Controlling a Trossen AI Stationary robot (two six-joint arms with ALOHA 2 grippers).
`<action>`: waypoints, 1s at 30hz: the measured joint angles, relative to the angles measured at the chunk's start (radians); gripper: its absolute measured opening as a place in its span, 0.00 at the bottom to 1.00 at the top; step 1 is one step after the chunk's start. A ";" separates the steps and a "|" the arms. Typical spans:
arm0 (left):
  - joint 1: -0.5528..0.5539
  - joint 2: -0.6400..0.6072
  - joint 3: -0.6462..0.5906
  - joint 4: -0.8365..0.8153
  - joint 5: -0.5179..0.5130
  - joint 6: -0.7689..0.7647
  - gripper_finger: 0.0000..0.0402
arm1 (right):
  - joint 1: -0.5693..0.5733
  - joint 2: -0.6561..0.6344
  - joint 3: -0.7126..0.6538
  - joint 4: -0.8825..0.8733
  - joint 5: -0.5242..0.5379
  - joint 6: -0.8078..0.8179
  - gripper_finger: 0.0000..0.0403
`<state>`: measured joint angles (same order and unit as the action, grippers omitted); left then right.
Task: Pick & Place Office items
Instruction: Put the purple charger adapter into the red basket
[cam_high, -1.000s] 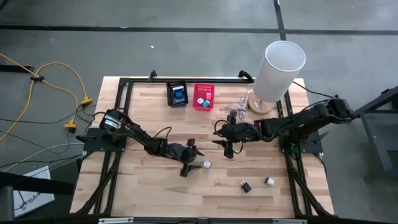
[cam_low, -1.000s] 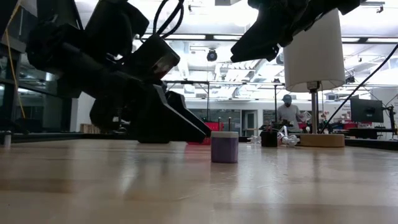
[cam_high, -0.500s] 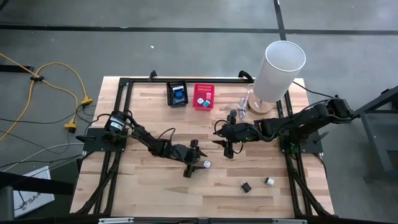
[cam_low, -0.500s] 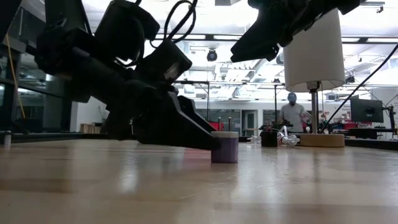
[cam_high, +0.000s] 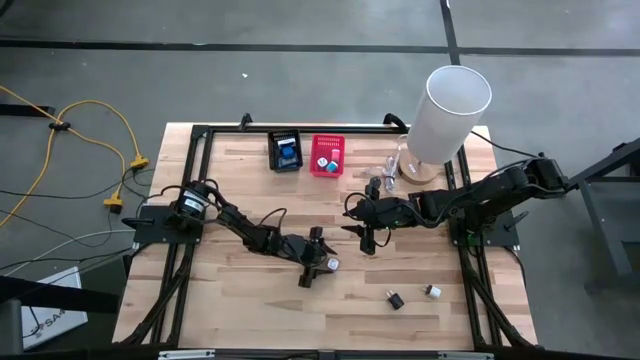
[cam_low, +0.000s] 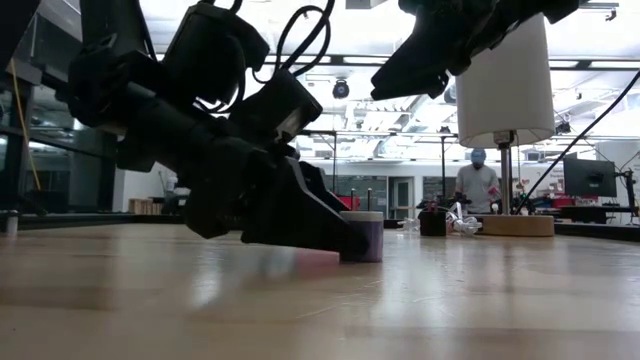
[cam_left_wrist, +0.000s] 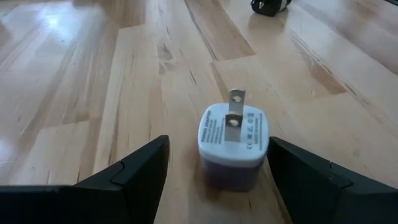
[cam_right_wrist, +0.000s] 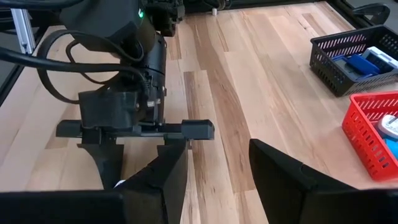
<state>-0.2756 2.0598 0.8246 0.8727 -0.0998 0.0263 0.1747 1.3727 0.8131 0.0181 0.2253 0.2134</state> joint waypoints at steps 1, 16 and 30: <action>0.000 0.000 0.000 -0.005 0.000 -0.005 0.66 | 0.000 0.000 0.000 0.000 0.000 0.000 0.40; 0.000 0.000 0.000 -0.015 -0.002 -0.020 0.44 | 0.000 0.000 0.000 0.000 0.000 0.000 0.40; 0.000 0.000 0.000 -0.013 -0.002 -0.020 0.33 | 0.000 0.000 0.000 0.000 0.000 0.000 0.40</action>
<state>-0.2752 2.0598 0.8246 0.8593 -0.1020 0.0065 0.1749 1.3727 0.8131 0.0185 0.2249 0.2134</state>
